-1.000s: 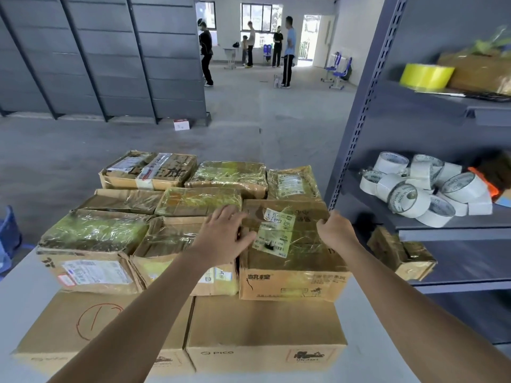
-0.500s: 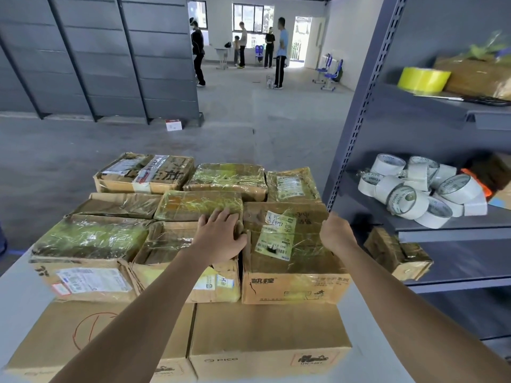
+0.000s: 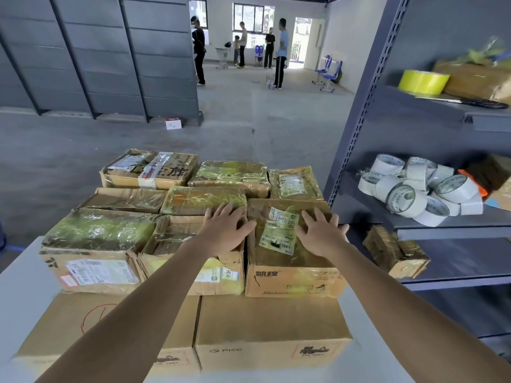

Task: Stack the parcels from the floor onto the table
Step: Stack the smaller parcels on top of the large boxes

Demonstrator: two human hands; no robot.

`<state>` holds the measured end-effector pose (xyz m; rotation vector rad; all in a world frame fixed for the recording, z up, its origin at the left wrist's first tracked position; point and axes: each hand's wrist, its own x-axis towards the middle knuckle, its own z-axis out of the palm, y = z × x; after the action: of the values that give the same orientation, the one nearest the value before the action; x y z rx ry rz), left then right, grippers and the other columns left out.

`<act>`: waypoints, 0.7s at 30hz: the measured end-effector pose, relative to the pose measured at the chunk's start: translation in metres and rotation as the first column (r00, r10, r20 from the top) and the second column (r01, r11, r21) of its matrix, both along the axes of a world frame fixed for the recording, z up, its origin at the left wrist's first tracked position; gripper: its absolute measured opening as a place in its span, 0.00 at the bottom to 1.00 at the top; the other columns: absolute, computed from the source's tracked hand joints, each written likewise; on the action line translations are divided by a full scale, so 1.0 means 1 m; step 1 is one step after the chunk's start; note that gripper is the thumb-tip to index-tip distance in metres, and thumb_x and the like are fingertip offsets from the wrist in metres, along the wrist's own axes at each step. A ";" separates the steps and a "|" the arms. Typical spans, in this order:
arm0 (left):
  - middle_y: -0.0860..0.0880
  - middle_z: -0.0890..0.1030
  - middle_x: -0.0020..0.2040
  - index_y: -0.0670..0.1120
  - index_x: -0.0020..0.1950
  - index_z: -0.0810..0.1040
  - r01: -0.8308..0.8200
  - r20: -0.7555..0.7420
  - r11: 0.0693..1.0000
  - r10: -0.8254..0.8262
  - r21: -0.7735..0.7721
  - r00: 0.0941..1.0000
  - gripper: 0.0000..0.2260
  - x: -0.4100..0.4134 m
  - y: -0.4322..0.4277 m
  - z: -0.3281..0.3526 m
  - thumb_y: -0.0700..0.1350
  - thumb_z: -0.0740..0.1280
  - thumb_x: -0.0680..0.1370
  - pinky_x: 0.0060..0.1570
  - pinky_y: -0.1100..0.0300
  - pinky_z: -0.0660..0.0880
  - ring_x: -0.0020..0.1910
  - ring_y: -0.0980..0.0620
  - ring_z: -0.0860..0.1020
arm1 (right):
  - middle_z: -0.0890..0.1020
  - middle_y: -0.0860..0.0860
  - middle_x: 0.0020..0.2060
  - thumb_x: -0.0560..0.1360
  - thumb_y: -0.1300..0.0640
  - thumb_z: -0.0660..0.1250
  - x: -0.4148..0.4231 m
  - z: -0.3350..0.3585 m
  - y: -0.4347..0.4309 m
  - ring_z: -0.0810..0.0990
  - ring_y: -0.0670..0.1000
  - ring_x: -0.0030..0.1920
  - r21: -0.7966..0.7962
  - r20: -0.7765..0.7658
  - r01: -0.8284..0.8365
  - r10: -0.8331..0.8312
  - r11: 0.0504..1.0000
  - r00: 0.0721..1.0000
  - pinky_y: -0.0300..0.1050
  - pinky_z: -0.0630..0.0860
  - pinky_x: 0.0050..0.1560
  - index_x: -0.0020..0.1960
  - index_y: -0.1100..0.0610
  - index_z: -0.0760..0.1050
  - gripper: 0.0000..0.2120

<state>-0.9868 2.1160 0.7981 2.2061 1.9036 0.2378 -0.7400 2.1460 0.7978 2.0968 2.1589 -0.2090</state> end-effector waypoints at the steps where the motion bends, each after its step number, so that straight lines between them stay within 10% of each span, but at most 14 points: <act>1: 0.47 0.51 0.79 0.49 0.78 0.54 -0.013 0.039 1.000 0.012 0.014 0.999 0.31 -0.002 0.000 0.001 0.64 0.46 0.79 0.75 0.43 0.42 0.78 0.48 0.47 | 0.47 0.49 0.79 0.79 0.35 0.41 0.001 0.001 -0.001 0.43 0.64 0.76 0.004 0.014 -0.015 0.015 1.000 1.000 0.75 0.48 0.68 0.79 0.43 0.47 0.30; 21: 0.45 0.50 0.79 0.53 0.78 0.54 -0.041 -0.092 0.999 0.042 0.015 0.995 0.33 -0.010 -0.007 -0.005 0.68 0.48 0.77 0.74 0.42 0.40 0.78 0.44 0.45 | 0.51 0.51 0.78 0.80 0.37 0.42 -0.008 -0.008 0.006 0.49 0.59 0.76 0.066 -0.014 0.055 -0.055 0.996 0.998 0.68 0.60 0.66 0.78 0.43 0.50 0.28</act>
<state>-0.9973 2.1090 0.7931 2.2243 2.0023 0.1582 -0.7481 2.1524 0.7901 2.1984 2.1455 -0.1577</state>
